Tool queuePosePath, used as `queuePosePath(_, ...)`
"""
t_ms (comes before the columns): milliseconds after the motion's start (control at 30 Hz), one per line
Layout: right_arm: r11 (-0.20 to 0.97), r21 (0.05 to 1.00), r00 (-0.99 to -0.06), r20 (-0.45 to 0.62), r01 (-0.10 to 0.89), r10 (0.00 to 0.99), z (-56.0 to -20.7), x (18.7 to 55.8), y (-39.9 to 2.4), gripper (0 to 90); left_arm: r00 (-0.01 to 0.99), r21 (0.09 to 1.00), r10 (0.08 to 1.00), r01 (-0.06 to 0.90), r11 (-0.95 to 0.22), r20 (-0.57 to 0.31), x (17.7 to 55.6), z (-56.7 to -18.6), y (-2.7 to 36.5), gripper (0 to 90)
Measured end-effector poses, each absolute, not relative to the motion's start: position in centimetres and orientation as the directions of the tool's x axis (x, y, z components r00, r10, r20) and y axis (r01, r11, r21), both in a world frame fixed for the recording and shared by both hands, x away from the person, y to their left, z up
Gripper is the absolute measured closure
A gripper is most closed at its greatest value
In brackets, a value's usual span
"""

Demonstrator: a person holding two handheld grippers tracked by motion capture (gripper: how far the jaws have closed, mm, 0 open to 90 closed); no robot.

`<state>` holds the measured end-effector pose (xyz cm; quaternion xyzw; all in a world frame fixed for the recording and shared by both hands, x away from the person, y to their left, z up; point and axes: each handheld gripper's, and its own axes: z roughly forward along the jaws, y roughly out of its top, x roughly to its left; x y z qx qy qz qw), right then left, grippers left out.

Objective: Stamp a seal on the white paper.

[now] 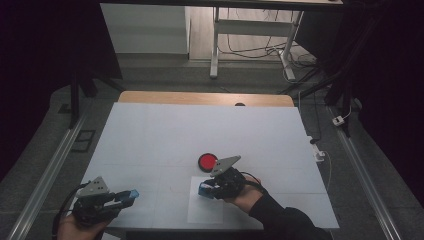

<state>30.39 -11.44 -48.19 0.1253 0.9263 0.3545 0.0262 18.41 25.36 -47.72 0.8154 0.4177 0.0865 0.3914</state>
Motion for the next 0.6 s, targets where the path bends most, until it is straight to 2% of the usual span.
queuePosePath(433, 0.739, 0.642, -0.971, 0.041, 0.205, 0.234, -49.2, 30.6, -11.0, 70.1, 0.637, 0.710, 0.748, 0.613, -0.346, -0.185, 18.4, -47.7, 25.3, 68.3)
queuePosePath(600, 0.719, 0.648, -0.963, 0.095, 0.253, 0.253, -49.4, 31.1, -11.3, 70.3, 0.637, 0.710, 0.748, 0.614, -0.346, -0.186, 18.4, -47.7, 25.3, 68.3)
